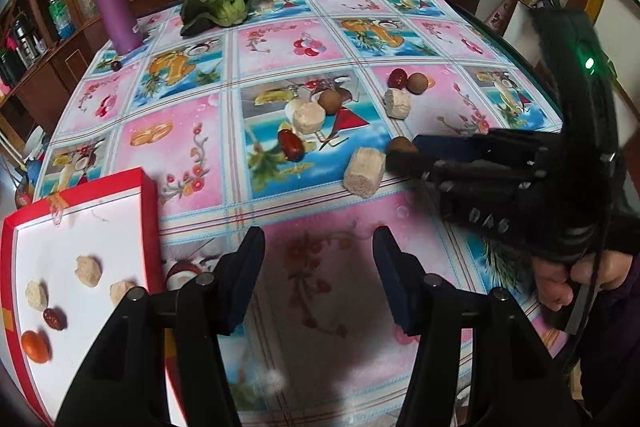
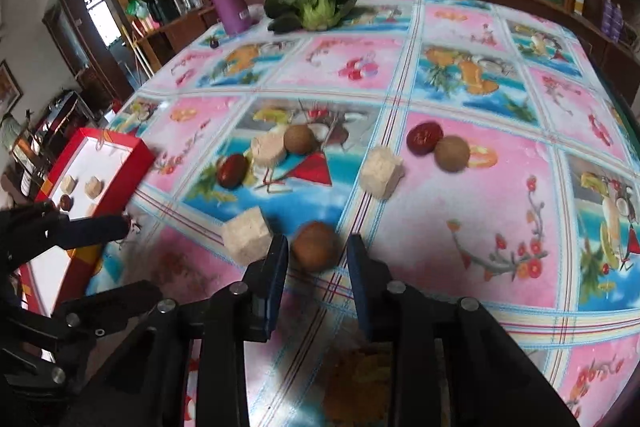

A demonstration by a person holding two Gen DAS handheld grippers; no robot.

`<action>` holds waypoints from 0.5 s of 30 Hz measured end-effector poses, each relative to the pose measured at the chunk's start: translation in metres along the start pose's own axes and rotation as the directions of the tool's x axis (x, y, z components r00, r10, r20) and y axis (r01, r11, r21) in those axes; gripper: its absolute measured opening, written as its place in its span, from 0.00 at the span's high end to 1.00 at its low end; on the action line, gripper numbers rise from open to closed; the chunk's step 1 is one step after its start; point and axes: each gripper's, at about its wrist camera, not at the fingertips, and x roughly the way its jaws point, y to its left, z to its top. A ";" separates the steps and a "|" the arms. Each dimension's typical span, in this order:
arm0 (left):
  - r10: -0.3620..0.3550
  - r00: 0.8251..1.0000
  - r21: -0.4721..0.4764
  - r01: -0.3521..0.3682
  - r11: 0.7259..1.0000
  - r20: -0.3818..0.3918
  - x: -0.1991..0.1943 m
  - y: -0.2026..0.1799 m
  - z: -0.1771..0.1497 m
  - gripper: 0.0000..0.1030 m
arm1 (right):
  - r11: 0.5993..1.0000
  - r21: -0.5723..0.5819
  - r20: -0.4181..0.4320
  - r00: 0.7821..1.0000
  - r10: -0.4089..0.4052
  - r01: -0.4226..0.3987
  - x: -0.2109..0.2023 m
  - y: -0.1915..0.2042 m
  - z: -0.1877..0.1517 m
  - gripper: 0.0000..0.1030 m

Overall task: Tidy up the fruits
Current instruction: 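Grasp a tan cube with the left gripper while the right grasps a brown round fruit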

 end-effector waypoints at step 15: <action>-0.048 0.998 0.025 0.049 0.999 -0.050 0.044 -0.025 0.028 0.61 | 0.993 0.114 0.069 0.997 -0.043 0.035 -0.019 -0.029 0.001 0.79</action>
